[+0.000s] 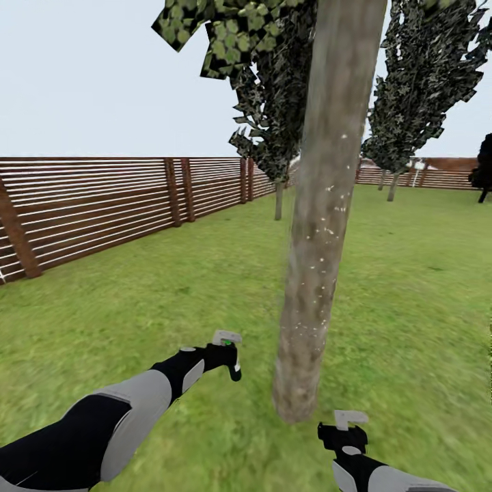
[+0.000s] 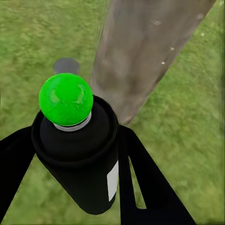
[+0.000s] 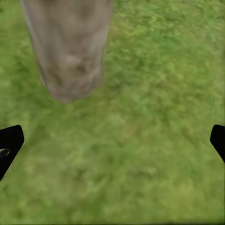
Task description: In the garden, pick up the pesticide atomizer on the floor and spray pesticide onto both trees until each tree trunk is fully covered.
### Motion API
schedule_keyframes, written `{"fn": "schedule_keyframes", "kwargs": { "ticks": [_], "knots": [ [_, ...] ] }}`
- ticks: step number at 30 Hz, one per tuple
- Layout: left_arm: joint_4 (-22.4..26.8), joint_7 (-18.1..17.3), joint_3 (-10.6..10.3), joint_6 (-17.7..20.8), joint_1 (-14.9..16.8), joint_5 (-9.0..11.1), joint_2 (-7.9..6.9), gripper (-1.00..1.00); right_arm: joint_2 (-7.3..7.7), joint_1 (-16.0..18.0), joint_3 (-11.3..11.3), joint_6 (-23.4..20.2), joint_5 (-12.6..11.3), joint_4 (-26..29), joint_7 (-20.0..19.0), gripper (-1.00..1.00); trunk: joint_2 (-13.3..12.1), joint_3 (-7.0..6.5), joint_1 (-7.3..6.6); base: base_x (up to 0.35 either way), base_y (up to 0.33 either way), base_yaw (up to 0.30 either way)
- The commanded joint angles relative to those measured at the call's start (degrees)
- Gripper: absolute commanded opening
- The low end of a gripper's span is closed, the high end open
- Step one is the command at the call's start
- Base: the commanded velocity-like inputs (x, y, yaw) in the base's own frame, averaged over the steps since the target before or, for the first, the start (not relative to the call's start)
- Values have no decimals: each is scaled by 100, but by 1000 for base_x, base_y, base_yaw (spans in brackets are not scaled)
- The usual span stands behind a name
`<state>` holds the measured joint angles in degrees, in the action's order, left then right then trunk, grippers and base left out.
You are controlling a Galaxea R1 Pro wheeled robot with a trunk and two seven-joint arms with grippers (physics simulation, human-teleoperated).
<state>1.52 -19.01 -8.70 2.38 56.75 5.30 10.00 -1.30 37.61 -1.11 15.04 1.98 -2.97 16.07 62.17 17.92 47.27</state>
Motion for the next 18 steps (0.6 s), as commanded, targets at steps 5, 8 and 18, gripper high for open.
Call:
{"fn": "schedule_keyframes", "kwargs": {
  "ticks": [5,8,18],
  "knots": [
    [6,-30,-35,31,2,57,0,-100,-2,8,-8,41,22,-28,28,100,5,7,4,290,700,-300],
    [6,-37,-35,28,2,58,0,-100,-2,9,-9,40,22,-28,28,100,5,7,4,290,700,-300],
    [6,-41,-35,25,-6,53,0,-100,-2,1,-11,42,21,-28,28,100,5,7,4,290,700,-300]
  ]
}}
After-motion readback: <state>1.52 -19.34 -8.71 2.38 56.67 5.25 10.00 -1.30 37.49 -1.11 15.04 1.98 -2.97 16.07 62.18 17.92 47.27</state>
